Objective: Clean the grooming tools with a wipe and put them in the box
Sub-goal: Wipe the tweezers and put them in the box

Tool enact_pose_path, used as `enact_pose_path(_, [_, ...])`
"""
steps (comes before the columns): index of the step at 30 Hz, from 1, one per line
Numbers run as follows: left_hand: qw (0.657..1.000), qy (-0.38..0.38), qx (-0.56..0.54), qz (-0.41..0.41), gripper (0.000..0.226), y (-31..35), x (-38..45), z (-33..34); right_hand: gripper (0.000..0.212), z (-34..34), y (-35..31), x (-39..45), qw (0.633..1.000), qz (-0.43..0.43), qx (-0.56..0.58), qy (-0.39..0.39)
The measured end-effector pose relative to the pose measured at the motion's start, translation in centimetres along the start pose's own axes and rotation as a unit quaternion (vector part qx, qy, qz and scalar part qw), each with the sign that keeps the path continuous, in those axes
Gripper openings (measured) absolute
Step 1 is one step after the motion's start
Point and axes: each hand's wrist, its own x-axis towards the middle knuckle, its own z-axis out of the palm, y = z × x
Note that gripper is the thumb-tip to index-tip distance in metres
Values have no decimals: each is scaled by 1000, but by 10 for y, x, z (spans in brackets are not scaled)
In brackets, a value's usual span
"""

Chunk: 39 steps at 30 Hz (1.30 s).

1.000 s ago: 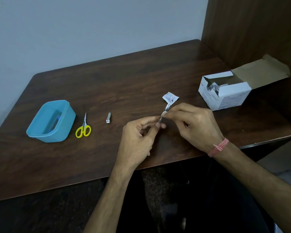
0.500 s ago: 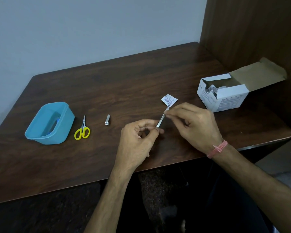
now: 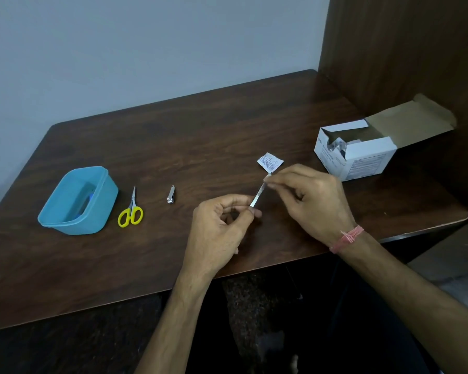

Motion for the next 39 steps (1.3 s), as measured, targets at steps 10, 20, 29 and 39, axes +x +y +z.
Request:
enact_pose_path(10, [1000, 2, 5, 6, 27, 0, -1, 1, 16, -3, -1, 1, 1000, 8, 2, -25])
enact_pose_path(20, [1000, 8, 7, 8, 25, -4, 0, 2, 18, -3, 2, 2, 998, 38, 25, -42])
enact_pose_path(29, [1000, 7, 12, 6, 21, -4, 1, 0, 21, -5, 1, 9, 994, 83, 45, -50])
enact_pose_path(39, [1000, 0, 19, 3, 24, -4, -1, 1, 16, -5, -2, 3, 995, 18, 56, -79])
